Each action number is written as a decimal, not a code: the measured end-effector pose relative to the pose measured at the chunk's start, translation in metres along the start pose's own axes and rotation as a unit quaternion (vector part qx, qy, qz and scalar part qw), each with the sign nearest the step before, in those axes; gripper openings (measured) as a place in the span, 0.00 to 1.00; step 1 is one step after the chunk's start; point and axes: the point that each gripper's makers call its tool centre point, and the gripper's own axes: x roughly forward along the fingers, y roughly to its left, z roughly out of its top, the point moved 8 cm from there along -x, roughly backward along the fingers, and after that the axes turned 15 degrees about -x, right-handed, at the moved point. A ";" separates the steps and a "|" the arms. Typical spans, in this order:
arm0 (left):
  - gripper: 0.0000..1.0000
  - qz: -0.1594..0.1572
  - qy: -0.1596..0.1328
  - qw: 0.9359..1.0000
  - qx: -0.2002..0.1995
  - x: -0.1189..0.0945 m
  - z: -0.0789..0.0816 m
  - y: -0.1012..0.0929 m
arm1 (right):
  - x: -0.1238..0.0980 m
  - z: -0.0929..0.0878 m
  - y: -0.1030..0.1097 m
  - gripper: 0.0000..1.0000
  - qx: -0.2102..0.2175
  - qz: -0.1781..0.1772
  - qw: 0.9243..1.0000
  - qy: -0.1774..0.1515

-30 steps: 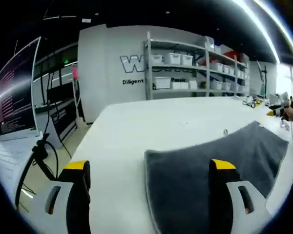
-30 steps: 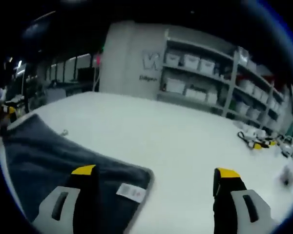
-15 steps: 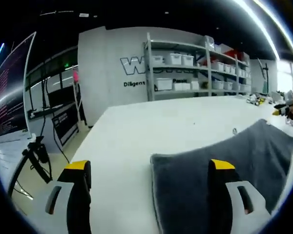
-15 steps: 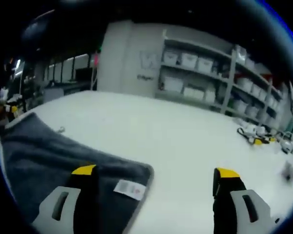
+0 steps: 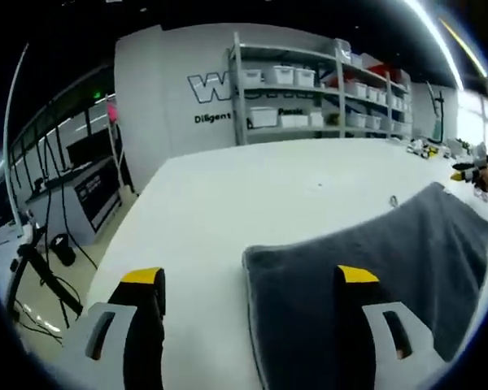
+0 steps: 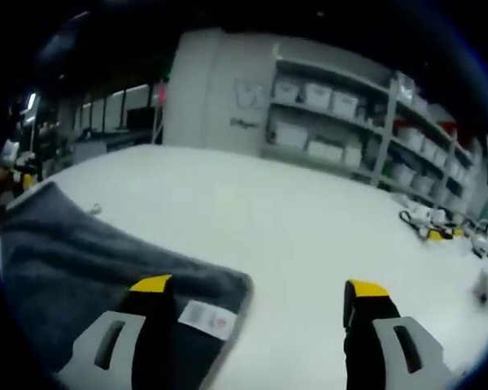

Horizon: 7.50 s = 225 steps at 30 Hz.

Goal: Open the folded towel by lifting each exposed corner and separating the folded layers until the towel lies flat within the target outline without major curled edges

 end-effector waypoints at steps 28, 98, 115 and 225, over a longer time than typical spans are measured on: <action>0.35 -0.036 0.084 0.996 -0.021 0.051 -0.013 -0.017 | 0.053 -0.017 0.001 0.56 -0.010 0.045 0.998 0.051; 0.01 -0.046 0.071 0.995 -0.057 0.104 0.017 0.023 | 0.109 0.009 0.001 0.00 -0.037 0.053 0.994 0.087; 0.01 -0.045 0.071 0.995 -0.050 0.135 0.033 0.021 | 0.143 0.021 -0.019 0.00 -0.045 0.042 0.994 0.093; 1.00 -0.081 -0.158 0.984 -0.009 -0.205 -0.075 -0.084 | -0.235 -0.036 0.133 1.00 0.007 -0.068 0.993 -0.100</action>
